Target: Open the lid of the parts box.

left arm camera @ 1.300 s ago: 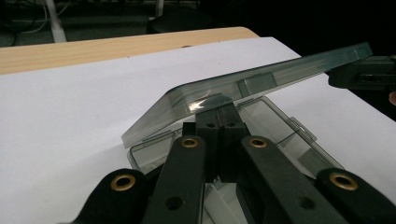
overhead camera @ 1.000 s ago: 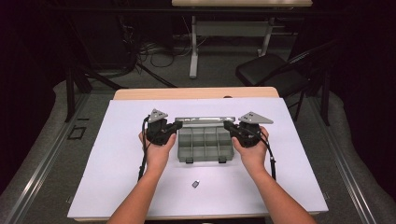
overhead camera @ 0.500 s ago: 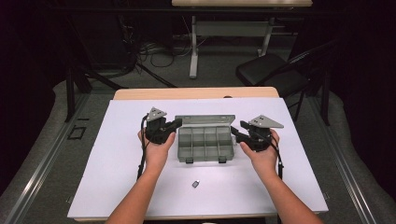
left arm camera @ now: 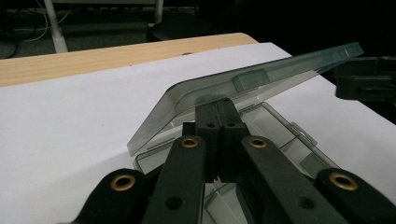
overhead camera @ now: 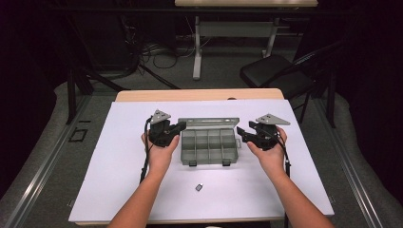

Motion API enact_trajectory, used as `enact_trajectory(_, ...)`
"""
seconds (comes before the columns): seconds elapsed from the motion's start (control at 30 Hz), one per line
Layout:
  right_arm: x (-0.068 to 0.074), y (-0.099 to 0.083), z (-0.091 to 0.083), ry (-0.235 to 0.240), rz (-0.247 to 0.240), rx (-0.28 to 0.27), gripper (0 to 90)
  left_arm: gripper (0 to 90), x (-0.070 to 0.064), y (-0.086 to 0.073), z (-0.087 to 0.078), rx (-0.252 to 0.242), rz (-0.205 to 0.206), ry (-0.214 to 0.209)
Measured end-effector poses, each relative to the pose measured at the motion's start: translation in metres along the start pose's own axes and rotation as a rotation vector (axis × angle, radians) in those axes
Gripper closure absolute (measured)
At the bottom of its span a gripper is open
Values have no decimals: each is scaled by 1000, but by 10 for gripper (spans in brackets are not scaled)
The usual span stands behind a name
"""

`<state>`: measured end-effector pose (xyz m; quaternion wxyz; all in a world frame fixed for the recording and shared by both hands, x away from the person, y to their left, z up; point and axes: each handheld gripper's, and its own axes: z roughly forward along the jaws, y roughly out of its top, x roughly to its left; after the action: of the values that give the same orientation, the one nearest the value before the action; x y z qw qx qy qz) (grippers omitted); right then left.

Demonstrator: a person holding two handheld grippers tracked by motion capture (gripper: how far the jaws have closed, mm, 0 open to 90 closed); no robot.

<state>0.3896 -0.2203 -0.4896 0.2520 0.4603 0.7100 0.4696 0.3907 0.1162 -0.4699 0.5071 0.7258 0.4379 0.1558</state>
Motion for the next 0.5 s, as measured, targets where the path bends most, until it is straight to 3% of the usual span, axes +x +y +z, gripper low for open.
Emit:
enact_trajectory(0.07, -1, -1, 3, -17, -22, 7, 428, 900, 0, 0, 0, 0, 0, 1)
enact_trajectory(0.3, -6, -4, 15, 27, -54, 4, 448, 900, 1, 0, 1, -3, -1, 2)
enact_trajectory(0.5, -2, -6, 24, -7, -106, 5, 481, 900, 1, 0, 2, -2, 0, 0)
